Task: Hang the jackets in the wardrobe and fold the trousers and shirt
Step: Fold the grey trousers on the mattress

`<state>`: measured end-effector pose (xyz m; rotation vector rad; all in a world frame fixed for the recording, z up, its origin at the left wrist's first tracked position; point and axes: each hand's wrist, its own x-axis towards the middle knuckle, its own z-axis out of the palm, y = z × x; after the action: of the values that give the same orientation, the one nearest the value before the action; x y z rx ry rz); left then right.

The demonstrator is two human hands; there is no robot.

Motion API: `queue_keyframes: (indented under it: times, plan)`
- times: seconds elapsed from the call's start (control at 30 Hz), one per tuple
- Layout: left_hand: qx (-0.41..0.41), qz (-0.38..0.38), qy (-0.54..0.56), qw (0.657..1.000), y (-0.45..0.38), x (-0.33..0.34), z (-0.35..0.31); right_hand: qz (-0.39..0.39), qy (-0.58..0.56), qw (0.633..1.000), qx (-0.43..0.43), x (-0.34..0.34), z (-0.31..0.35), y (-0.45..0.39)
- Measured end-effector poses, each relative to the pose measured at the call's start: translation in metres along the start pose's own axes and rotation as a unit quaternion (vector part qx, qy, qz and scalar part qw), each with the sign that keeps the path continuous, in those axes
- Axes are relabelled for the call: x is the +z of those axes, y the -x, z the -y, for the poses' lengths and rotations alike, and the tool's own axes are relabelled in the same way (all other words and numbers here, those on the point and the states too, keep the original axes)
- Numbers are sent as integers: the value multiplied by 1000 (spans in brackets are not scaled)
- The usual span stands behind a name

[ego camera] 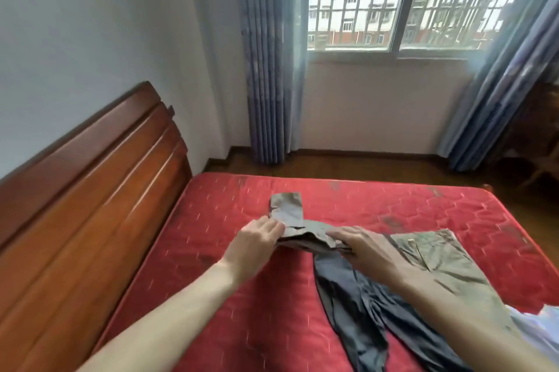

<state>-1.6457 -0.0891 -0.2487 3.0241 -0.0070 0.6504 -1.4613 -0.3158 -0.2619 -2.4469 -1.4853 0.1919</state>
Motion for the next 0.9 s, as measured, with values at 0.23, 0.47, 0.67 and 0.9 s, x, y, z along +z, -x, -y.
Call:
queue_keyframes:
  times: [0.23, 0.47, 0.67, 0.9]
  plan:
    - [-66, 239, 22, 969, 175, 186, -68, 114, -9, 993, 42, 239, -14, 95]
    - [-70, 372, 77, 922, 286, 243, -113, 198, 34, 975, -100, 334, 4, 178]
    - [-41, 453, 125, 882, 332, 286, -134, 235, 57, 958, -152, 403, 14, 223]
    - [-85, 513, 132, 844, 368, 347, -153, 207, 66, 971, -99, 463, 4, 250]
